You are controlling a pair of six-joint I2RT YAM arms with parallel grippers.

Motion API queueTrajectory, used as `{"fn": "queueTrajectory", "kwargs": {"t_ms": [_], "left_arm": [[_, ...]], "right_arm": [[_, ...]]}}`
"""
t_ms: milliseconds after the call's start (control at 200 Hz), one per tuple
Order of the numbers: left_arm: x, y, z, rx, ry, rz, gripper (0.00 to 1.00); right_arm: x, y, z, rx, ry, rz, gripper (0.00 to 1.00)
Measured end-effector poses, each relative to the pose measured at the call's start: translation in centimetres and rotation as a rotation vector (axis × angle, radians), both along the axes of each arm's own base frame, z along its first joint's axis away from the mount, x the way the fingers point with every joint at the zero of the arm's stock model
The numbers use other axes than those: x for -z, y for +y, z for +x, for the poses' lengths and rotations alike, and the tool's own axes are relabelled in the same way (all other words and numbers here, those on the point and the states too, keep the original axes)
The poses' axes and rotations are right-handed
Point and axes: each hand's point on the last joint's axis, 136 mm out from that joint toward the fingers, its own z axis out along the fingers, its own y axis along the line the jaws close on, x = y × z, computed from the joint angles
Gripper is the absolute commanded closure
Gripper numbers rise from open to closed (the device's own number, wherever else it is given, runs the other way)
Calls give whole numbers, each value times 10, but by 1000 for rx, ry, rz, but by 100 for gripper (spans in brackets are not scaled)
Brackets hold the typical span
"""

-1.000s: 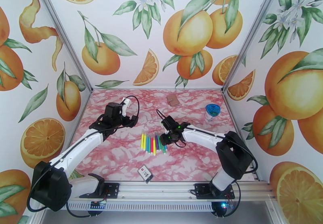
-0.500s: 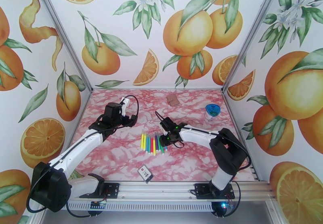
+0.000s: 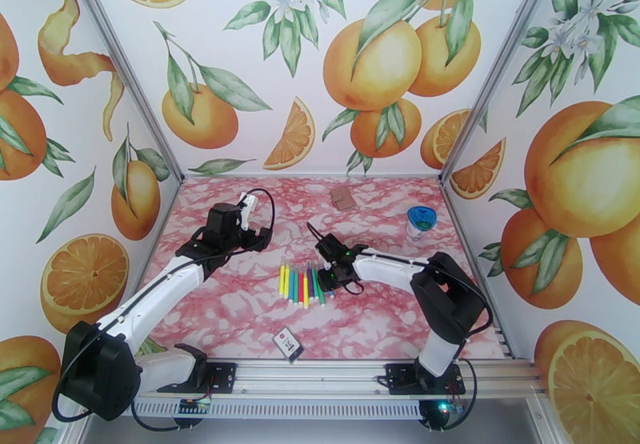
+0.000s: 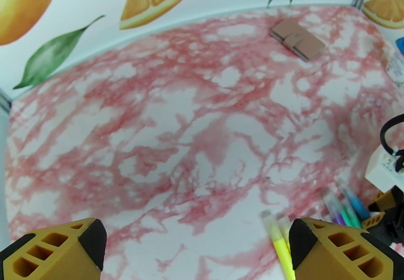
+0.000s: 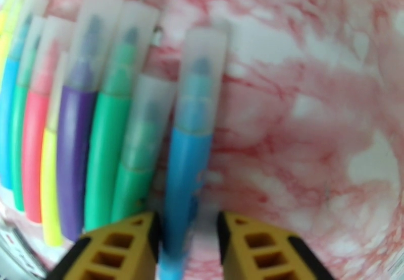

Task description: Open the pen caps

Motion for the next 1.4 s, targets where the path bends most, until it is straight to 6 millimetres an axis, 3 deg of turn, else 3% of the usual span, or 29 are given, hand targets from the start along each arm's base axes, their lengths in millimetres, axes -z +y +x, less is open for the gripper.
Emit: {"fn": "queueTrajectory", "kwargs": {"t_ms": [510, 866, 971, 1131, 1401], "left_arm": [[-1, -1, 1, -18, 2, -29, 0], [1, -9, -2, 9, 23, -73, 0], [4, -17, -3, 36, 47, -109, 0], [11, -32, -4, 78, 90, -182, 0], [1, -68, -8, 207, 130, -365, 0]], "right_arm": [[1, -7, 6, 32, -16, -67, 79], [-2, -12, 6, 54, -52, -32, 79], [-13, -13, 5, 57, -91, 5, 80], [-46, -8, 14, 65, -200, 117, 81], [-87, -1, 20, 62, -334, 300, 80]]}}
